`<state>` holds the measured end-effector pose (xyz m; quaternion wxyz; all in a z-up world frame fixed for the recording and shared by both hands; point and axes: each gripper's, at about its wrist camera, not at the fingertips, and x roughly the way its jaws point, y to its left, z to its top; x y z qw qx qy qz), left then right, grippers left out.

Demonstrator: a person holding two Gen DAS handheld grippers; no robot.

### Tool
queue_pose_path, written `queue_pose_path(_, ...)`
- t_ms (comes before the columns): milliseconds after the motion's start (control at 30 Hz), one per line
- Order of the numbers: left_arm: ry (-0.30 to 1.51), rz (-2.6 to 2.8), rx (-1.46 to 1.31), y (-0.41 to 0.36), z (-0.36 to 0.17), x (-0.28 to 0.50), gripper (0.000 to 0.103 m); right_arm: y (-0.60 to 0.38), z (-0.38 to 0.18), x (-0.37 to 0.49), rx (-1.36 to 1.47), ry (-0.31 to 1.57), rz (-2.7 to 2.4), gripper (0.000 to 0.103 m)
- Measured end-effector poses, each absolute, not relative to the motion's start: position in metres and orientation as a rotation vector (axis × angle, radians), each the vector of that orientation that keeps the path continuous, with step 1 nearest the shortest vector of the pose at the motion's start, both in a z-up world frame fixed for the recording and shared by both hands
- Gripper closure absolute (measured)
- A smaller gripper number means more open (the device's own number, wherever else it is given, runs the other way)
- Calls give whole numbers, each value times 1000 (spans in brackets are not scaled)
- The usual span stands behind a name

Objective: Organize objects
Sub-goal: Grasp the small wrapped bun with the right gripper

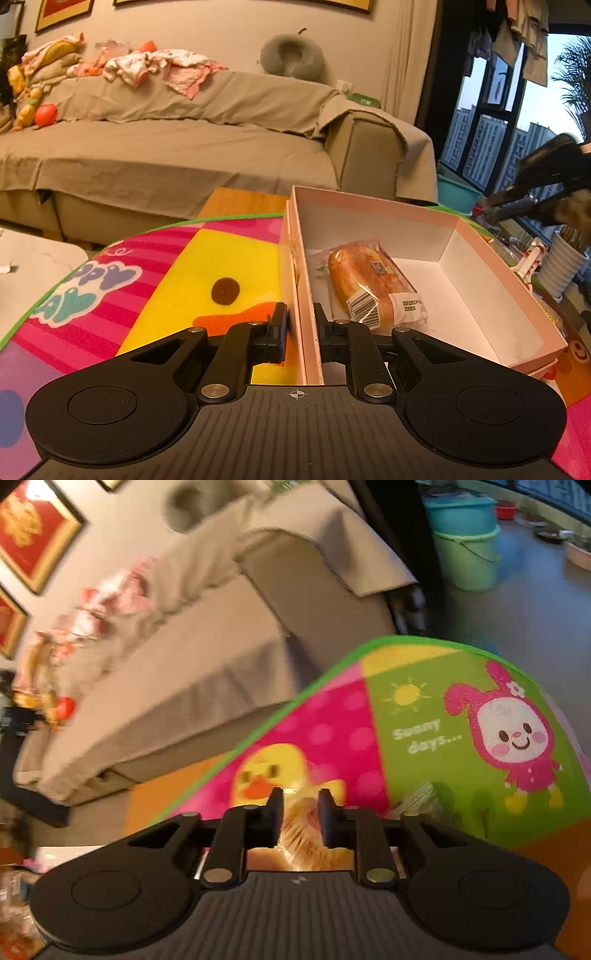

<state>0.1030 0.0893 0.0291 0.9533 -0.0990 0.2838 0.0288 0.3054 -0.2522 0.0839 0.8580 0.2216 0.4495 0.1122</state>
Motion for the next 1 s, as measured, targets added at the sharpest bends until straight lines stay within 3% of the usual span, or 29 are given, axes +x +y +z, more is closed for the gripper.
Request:
queue_pose_path(133,577,61,-209,90,29,103,88,-248,108,279,345,868,263,81)
queue_pose_path(267,579,61,-209,89,29,102,88,-243,100,288,298,893,236,49)
queue_pose_path(400,580,60,-207,90,29,103,88,-235,69,314,262,945,166,45)
queue_pose_path(500,580,58,-208,90,29,103,87,-229,43,337,275,998,132,32)
queue_pose_path(600,583,51,-208,90,29,104,87,-226,33,347,302,1013,173,36)
queue_pose_path(667,583,48,-217,91,29,104,87,-227,34,342,296,1020,209,49)
queue_pose_path(700,583,48,-219,91,28,104,87,-229,35,338,286,1024,221,51)
queue_pose_path(1000,581,49,-223,91,28,104,87,-265,46,237,273,1025,304,53)
